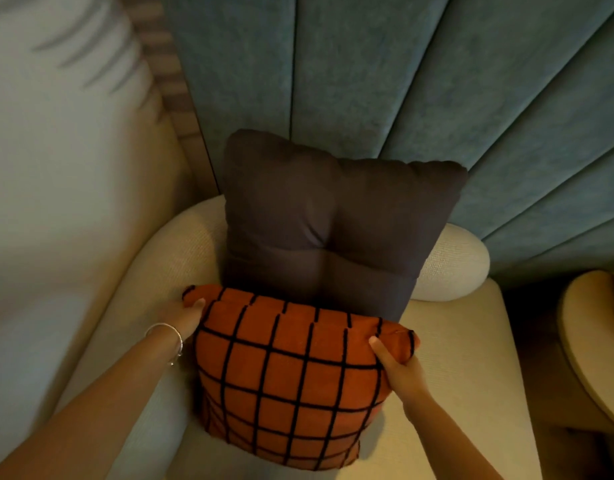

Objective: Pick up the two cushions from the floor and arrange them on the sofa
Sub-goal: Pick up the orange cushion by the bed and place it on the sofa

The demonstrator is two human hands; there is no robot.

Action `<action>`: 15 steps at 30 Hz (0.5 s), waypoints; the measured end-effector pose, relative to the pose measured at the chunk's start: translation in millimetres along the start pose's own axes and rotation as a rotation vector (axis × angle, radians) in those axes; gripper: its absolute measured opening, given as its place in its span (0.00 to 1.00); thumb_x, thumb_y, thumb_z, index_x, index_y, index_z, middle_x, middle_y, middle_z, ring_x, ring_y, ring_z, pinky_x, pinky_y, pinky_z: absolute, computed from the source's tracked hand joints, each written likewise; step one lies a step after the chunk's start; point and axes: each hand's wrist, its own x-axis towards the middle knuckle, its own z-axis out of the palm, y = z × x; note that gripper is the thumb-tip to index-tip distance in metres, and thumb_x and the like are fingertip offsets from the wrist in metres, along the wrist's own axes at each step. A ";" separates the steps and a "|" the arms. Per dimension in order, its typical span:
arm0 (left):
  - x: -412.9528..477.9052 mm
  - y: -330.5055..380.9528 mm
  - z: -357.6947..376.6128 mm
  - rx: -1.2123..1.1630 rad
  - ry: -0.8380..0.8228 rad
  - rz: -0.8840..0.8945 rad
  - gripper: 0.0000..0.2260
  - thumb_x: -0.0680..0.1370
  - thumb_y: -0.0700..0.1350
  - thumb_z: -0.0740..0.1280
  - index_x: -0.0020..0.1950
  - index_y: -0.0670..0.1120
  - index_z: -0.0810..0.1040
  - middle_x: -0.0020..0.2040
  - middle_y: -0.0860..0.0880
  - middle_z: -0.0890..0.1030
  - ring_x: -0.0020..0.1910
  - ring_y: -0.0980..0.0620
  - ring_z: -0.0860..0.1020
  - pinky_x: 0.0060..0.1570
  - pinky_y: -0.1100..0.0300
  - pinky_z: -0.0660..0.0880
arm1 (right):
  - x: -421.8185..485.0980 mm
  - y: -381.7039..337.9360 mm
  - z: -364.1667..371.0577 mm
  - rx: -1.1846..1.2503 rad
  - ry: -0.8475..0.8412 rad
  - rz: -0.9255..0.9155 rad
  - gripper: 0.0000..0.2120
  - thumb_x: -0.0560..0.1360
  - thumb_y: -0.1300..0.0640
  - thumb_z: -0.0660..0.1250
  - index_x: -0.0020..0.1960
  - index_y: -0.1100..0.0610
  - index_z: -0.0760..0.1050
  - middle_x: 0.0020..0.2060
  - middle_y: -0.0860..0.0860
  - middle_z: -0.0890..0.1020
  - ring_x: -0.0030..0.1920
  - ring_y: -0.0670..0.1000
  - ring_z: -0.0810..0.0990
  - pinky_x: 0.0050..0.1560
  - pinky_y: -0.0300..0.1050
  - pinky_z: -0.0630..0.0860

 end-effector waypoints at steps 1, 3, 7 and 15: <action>-1.6 1.4 3.4 0.018 0.004 -0.016 0.19 0.78 0.46 0.61 0.64 0.35 0.73 0.61 0.32 0.77 0.59 0.34 0.75 0.60 0.47 0.71 | 2.2 1.7 7.2 -0.029 0.034 0.013 0.35 0.63 0.42 0.73 0.66 0.54 0.69 0.58 0.56 0.79 0.58 0.57 0.77 0.59 0.52 0.73; -6.7 0.7 8.4 0.089 0.035 0.001 0.19 0.78 0.44 0.61 0.65 0.34 0.71 0.62 0.32 0.76 0.61 0.34 0.74 0.59 0.48 0.69 | 4.5 3.3 15.6 -0.079 0.053 0.055 0.37 0.66 0.44 0.72 0.69 0.56 0.64 0.62 0.58 0.77 0.61 0.60 0.75 0.60 0.51 0.71; -16.2 4.3 0.5 0.302 0.159 0.270 0.24 0.77 0.42 0.63 0.70 0.34 0.64 0.66 0.33 0.72 0.65 0.34 0.70 0.63 0.46 0.66 | 2.7 -8.9 4.3 -0.136 0.103 0.031 0.41 0.62 0.45 0.75 0.67 0.63 0.64 0.62 0.62 0.75 0.60 0.61 0.74 0.59 0.56 0.73; -36.1 -17.2 35.3 0.910 -0.173 0.754 0.39 0.66 0.68 0.24 0.75 0.55 0.38 0.79 0.52 0.45 0.78 0.52 0.43 0.73 0.51 0.40 | -32.1 4.2 23.6 -1.113 -0.074 -0.605 0.34 0.74 0.34 0.46 0.73 0.45 0.35 0.77 0.48 0.47 0.75 0.51 0.39 0.69 0.52 0.27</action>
